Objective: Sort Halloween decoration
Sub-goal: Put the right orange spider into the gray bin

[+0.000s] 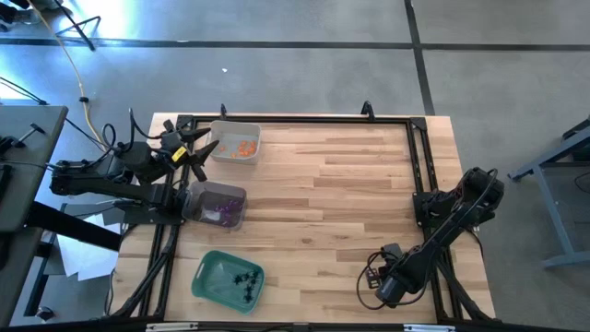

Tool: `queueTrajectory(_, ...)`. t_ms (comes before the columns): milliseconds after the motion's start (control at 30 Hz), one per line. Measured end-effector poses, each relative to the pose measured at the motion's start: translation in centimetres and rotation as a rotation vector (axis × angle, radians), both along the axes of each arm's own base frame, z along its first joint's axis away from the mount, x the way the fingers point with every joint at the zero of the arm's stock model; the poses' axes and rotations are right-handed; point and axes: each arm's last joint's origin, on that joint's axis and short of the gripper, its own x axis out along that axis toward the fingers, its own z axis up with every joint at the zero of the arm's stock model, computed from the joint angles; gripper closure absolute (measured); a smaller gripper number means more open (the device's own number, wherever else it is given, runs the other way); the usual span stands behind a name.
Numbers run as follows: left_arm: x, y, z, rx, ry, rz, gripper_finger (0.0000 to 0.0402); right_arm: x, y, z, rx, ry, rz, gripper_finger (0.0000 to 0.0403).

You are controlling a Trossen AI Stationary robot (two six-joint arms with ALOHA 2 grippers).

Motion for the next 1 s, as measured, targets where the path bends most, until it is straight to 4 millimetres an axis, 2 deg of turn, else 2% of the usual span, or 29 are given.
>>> queueTrajectory(433,0.0,0.0,0.0,0.0,0.0,0.0,0.0216,0.5,0.7,1.8,-0.002,0.008,-0.01,0.0291)
queueTrajectory(567,0.0,0.0,0.0,0.0,0.0,0.0,0.0216,1.0,1.0,1.6,0.024,-0.073,-0.01,0.0291)
queueTrajectory(1000,0.0,0.0,0.0,0.0,0.0,0.0,0.0216,0.3,0.2,-0.8,0.044,-0.078,-0.003,0.0291)
